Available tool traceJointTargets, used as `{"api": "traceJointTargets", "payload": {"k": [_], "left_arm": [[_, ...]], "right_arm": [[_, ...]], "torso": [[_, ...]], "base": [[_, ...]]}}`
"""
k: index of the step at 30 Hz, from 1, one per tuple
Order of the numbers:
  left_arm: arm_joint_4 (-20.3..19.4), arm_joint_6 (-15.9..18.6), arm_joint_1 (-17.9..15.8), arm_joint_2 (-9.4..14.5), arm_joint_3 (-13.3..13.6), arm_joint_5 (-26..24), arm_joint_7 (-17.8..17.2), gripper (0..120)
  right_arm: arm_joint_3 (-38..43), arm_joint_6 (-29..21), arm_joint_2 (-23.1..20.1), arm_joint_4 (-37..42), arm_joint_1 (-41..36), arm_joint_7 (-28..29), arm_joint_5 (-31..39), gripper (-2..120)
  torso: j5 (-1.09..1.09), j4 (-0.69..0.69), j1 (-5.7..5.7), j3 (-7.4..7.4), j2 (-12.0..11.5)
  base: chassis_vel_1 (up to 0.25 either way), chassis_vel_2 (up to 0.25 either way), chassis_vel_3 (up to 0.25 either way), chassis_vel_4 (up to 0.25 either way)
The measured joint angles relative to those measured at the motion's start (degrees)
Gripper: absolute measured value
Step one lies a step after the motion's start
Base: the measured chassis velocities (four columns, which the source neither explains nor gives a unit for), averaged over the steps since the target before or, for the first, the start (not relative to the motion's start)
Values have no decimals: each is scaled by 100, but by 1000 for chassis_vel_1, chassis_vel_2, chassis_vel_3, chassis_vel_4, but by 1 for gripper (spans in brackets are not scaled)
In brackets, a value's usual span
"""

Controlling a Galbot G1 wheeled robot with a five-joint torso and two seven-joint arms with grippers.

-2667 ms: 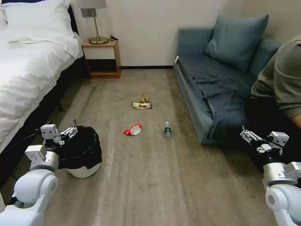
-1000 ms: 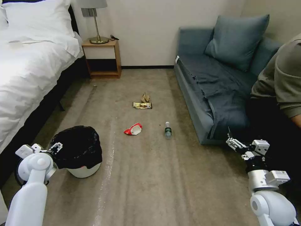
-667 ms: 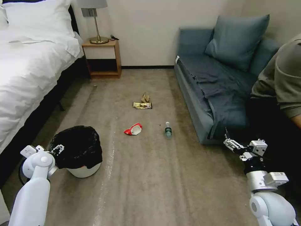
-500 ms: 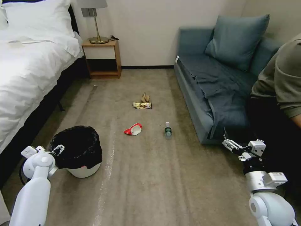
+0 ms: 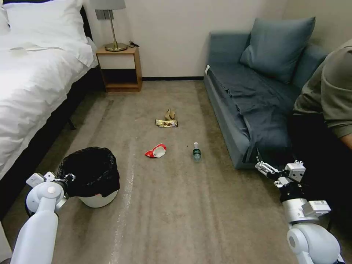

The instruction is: Pick up the trash bin, then pick up the garbage on the floor and place it into the trash bin.

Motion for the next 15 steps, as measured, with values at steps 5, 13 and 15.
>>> {"api": "traceJointTargets", "payload": {"k": [5, 13, 15], "left_arm": [[66, -55, -1, -19, 0, 31, 92, 10], [-112, -7, 139, -2, -14, 142, 319, 2], [-304, 37, 265, 15, -45, 286, 426, 2]], "right_arm": [[0, 18, -2, -53, 14, 3, -11, 100], [10, 44, -9, -71, 3, -1, -6, 100], [15, 45, -9, -83, 19, -1, 1, 100]], "torso": [[1, 0, 0, 0, 0], [0, -2, 0, 0, 0], [-2, -1, 0, 0, 0]], "base": [[0, 0, 0, 0], [0, 0, 0, 0], [0, 0, 0, 0]]}}
